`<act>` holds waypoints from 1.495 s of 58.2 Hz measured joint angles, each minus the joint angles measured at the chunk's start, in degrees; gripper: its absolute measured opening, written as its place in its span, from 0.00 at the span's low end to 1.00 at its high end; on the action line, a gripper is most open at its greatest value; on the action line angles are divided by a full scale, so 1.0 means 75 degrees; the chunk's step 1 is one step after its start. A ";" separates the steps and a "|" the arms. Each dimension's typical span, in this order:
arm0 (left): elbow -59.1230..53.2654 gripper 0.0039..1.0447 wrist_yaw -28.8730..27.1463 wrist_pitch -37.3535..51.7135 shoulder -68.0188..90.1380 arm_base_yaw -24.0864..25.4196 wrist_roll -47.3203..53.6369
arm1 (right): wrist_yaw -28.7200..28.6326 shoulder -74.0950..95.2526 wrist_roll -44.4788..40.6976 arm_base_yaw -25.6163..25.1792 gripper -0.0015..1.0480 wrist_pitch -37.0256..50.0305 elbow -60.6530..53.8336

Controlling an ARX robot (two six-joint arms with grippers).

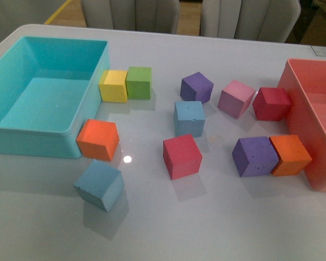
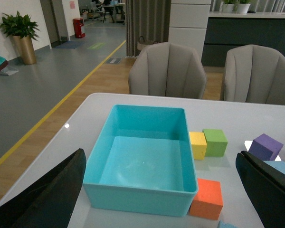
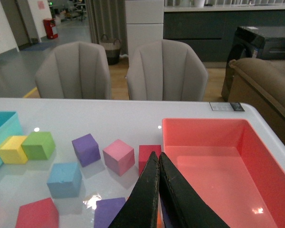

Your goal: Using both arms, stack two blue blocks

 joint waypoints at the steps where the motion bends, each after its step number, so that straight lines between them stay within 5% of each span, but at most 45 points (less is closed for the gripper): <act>1: 0.0000 0.92 0.0000 0.0000 0.0000 0.0000 0.0000 | 0.0000 -0.0064 0.0000 0.0000 0.02 -0.0058 0.0000; 28: 0.0000 0.92 0.0000 0.0000 0.0000 0.0000 0.0000 | 0.0000 -0.1274 0.0000 0.0000 0.02 -0.1271 0.0000; 34: 0.0000 0.92 -0.0003 0.0000 0.0000 0.0000 0.0000 | 0.0006 -0.2305 0.0000 0.0000 0.02 -0.2500 0.0003; 52: 0.0000 0.92 0.0000 0.0000 0.0000 0.0000 0.0000 | 0.0000 -0.2553 -0.0003 0.0000 0.02 -0.2582 0.0003; 77: 0.0000 0.92 0.0006 -0.0003 0.0003 0.0003 0.0000 | 0.0000 -0.2556 -0.0003 0.0000 0.81 -0.2588 0.0003; 83: 0.1358 0.92 0.1778 -0.2888 0.2116 0.0026 0.0050 | 0.0003 -0.2559 0.0000 0.0000 0.92 -0.2591 0.0003; 87: 0.1865 0.92 0.1827 -0.3535 0.3494 -0.0490 -0.0099 | -0.0006 -0.2565 -0.0003 0.0000 0.91 -0.2591 0.0003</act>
